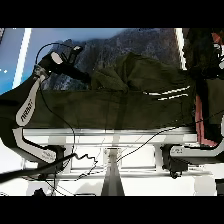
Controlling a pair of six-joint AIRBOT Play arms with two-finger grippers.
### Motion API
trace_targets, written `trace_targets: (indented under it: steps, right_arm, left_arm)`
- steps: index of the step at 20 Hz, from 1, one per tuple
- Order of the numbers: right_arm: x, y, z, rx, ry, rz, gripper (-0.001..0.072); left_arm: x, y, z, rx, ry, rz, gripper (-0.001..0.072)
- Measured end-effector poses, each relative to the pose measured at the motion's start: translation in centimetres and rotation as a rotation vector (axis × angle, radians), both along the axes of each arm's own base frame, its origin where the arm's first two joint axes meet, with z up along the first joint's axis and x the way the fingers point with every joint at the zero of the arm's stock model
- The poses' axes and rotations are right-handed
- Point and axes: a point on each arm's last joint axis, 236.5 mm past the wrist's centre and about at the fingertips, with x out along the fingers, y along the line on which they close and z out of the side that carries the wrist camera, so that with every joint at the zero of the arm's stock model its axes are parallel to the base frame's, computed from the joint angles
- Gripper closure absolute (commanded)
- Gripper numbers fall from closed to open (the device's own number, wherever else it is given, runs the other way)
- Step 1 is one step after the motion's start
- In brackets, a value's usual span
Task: Fold the clothes and pants, and hang the long-sleeved shirts on hangers.
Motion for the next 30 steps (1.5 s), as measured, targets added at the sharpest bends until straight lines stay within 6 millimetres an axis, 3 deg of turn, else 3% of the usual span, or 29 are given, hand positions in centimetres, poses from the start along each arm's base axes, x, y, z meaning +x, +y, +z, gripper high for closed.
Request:
trace_targets:
  steps: [2,5,8,10,14,18,22,26,30]
  right_arm:
    - [0.0,0.0,0.0,0.000,-0.001,0.000,0.0680]
    - [0.0,0.0,0.0,-0.001,-0.001,0.000,0.0680]
    - [0.1,0.1,0.0,0.004,-0.004,-0.001,0.0680]
    - [0.1,0.2,0.1,0.009,-0.006,-0.002,0.0680]
    - [0.5,0.6,0.2,0.026,-0.021,-0.007,0.0680]
    - [1.0,1.3,0.5,0.066,-0.048,-0.021,0.0680]
    - [1.2,1.5,0.6,0.083,-0.057,-0.026,0.0680]
    - [1.3,1.6,0.6,0.088,-0.060,-0.028,0.0681]
    - [1.4,1.6,0.7,0.088,-0.064,-0.029,0.0680]
  left_arm:
    - [0.3,-0.6,-0.3,0.004,-0.021,-0.010,0.0678]
    - [1.5,-0.5,-0.3,0.025,-0.070,-0.004,0.0690]
    - [3.6,1.8,2.2,0.077,-0.151,0.045,0.0689]
    - [5.0,4.2,5.9,0.131,-0.244,0.071,0.0689]
    - [6.2,9.7,15.5,0.248,-0.468,0.129,0.0690]
    - [4.8,14.9,24.2,0.351,-0.644,0.205,0.0690]
    - [2.2,20.3,30.7,0.426,-0.764,0.312,0.0690]
    - [0.0,24.8,33.3,0.478,-0.793,0.414,0.0690]
    - [-2.1,27.0,32.6,0.502,-0.717,0.457,0.0689]
